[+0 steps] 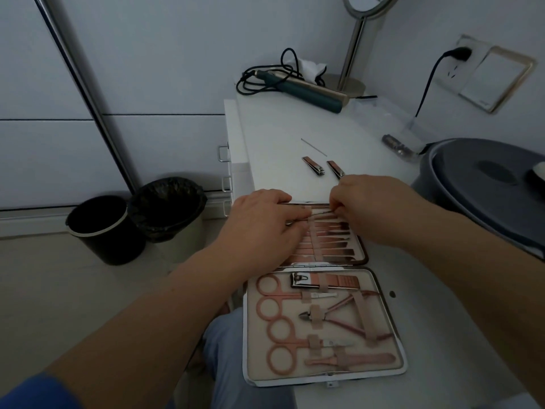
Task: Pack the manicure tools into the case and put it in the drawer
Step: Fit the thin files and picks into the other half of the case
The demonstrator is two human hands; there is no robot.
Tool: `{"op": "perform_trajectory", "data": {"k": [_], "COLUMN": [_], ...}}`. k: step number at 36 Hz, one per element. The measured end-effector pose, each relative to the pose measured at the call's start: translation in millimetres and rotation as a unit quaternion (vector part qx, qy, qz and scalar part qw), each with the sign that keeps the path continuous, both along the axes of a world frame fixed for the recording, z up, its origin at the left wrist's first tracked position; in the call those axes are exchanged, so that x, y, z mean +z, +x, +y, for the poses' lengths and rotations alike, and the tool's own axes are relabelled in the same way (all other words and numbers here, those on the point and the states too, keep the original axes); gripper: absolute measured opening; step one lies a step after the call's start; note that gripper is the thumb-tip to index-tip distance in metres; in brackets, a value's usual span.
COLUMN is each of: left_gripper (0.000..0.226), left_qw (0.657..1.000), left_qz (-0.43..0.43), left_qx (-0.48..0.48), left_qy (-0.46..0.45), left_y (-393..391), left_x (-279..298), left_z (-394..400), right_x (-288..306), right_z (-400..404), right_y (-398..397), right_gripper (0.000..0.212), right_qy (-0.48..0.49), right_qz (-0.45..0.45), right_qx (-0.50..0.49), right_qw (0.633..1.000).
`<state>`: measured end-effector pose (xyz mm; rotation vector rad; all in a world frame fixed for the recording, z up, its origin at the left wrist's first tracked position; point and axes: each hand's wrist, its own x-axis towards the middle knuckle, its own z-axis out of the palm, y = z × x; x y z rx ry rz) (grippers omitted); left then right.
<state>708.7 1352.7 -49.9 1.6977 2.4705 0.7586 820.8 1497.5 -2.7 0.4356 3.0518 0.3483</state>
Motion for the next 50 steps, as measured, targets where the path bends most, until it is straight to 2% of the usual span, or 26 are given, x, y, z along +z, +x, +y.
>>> {"op": "perform_trajectory", "data": {"k": [9,15,22,39,46,50], "left_gripper": [0.033,0.035,0.035,0.034,0.034,0.034], "left_qw": [1.000,1.000,1.000,1.000,1.000,1.000], "left_qz": [0.002,-0.002,-0.001,-0.008,-0.008,-0.013], "left_qx": [0.002,0.001,0.003,0.003,0.005,0.005], "left_qy": [0.002,-0.003,-0.003,0.008,0.014,0.012], "left_y": [1,1,2,4,4,4], "left_x": [0,1,2,4,5,6], "left_z": [0,-1,0,1,-1,-1], "right_x": [-1,4,-1,-8,-7,-8], "right_z": [4,5,5,4,1,4], "right_y": [9,9,4,-1,-6,-5], "right_gripper": [0.024,0.019,0.020,0.022,0.022,0.018], "right_qy": [-0.027,-0.030,-0.032,-0.069,-0.099,-0.150], "right_qz": [0.026,0.025,0.003,0.032,0.047,0.071], "right_qx": [0.017,-0.001,0.034,0.046,0.048,0.031], "right_qw": [0.999,0.999,0.999,0.996,0.993,0.986]}}
